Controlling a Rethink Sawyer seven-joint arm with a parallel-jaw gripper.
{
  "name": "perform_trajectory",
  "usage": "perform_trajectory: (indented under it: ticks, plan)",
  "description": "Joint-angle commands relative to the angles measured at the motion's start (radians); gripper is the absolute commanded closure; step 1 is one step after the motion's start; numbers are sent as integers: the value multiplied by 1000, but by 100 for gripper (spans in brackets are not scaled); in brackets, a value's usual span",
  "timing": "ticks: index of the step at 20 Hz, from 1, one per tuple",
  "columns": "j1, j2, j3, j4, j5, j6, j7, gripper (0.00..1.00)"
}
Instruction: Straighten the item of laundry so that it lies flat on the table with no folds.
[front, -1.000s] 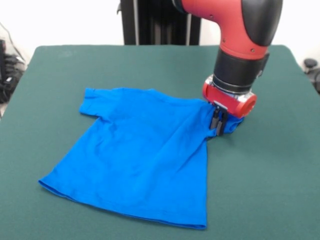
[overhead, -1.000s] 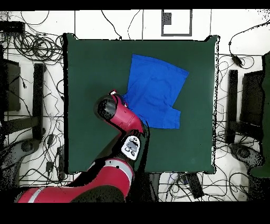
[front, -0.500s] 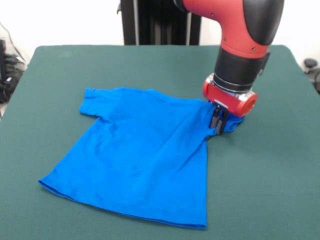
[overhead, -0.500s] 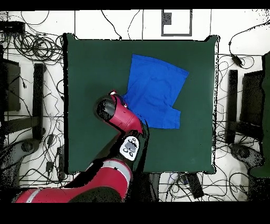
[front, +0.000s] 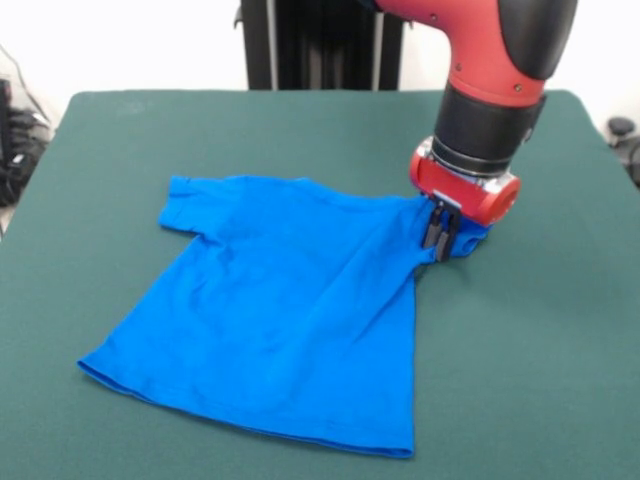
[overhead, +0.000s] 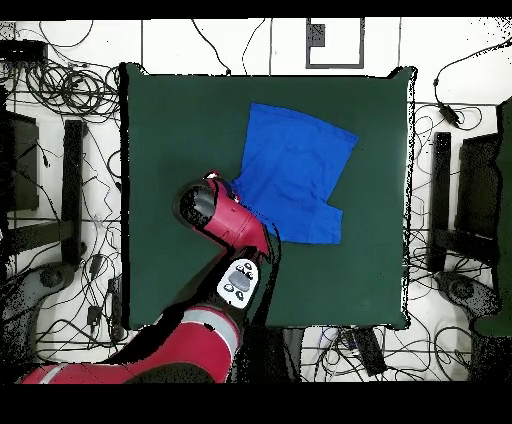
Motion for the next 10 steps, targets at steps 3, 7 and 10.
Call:
perform_trajectory:
  ticks: [3, 7, 10]
  plan:
    - [62, -8, 36, -64, -7, 191, 272, 100]
    - [64, 0, 32, -79, -5, 202, 273, 100]
    - [65, 3, 29, -88, -4, 211, 274, 100]
